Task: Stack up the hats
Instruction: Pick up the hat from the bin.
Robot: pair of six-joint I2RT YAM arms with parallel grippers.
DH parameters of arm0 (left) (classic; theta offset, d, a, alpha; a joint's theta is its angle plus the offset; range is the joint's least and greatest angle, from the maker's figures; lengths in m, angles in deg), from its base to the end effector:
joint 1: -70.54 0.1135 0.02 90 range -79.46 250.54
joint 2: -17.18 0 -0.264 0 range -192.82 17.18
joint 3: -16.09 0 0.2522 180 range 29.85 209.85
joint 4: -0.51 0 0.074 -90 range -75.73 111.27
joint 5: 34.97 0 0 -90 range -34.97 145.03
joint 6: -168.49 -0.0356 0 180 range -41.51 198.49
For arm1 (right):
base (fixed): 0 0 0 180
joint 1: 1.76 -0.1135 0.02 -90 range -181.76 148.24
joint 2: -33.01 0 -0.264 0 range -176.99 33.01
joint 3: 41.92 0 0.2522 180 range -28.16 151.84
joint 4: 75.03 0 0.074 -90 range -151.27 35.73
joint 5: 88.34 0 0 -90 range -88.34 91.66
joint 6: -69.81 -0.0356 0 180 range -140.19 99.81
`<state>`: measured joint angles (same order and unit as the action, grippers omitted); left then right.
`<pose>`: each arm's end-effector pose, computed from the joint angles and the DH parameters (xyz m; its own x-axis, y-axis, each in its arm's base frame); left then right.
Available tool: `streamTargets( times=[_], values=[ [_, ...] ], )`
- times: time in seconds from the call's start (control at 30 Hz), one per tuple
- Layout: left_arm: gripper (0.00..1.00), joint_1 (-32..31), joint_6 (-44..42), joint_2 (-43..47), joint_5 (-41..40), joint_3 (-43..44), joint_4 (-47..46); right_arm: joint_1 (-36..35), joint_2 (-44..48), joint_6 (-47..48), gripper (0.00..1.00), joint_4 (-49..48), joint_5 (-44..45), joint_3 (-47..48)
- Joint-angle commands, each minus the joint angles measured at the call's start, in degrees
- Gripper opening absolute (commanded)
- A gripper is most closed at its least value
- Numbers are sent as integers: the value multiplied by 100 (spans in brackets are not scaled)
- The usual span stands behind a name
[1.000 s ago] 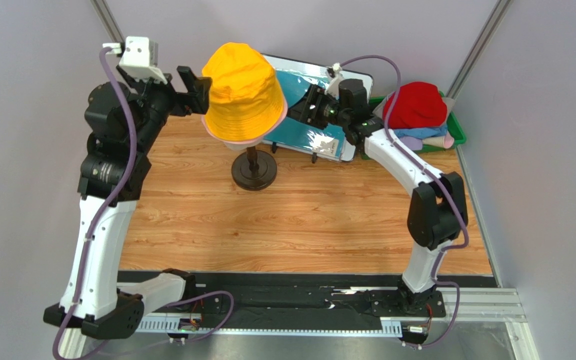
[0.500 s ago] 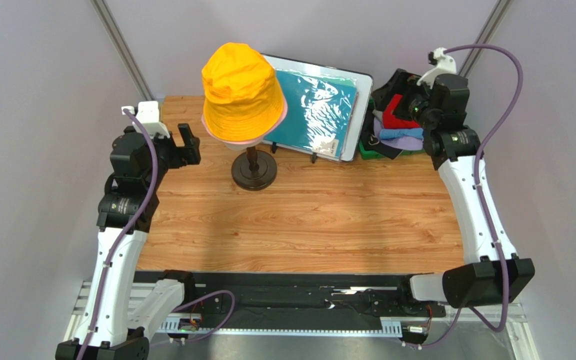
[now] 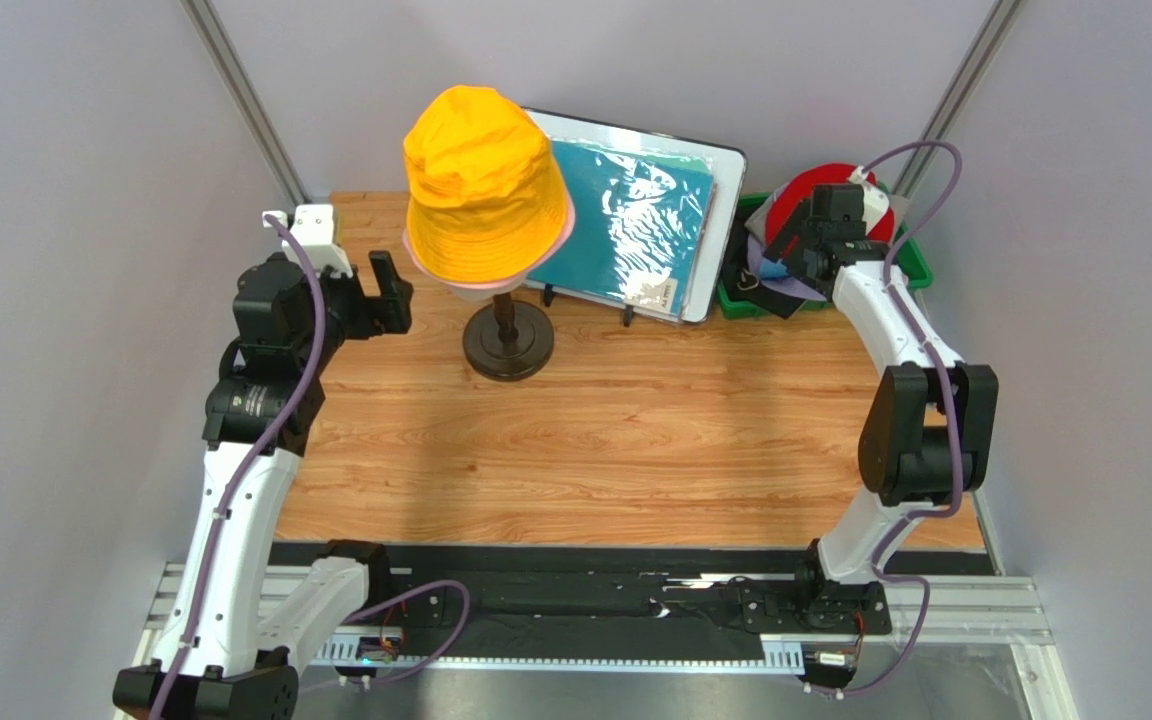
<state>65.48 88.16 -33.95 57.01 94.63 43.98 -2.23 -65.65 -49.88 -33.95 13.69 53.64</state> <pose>0.1827 -0.0174 0.4048 -0.2920 -0.1427 -0.9457 0.0732 0.9826 -0.1708 0.3897 -0.0042 0.2850 -0.5353 0.4801 -0.6949 0.4681 0.8535 0.2290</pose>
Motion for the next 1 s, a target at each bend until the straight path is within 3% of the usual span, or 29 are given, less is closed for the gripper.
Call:
streamTargets(
  times=[0.0, 0.2, 0.47, 0.73, 0.87, 0.97],
  values=[
    [98, 31, 8, -2, 189, 35, -133, -6, -170, -327, 80, -612, 1239, 538],
    [97, 31, 79, -72, 461, 35, -159, -6, -901, -283, 80, -613, 1995, 1215],
    [97, 31, 123, -63, 567, 44, -150, 293, -1656, -660, 75, -806, 1996, 1593],
    [97, 31, 140, -46, 628, 53, -159, 363, -2123, -731, 63, -1078, 2128, 1962],
    [97, 31, 149, -46, 628, 62, -150, 363, -2237, -678, 52, -1096, 2181, 2042],
    [97, 31, 140, -63, 646, 62, -150, 363, -2124, -687, 50, -1105, 2250, 1937]
  ],
)
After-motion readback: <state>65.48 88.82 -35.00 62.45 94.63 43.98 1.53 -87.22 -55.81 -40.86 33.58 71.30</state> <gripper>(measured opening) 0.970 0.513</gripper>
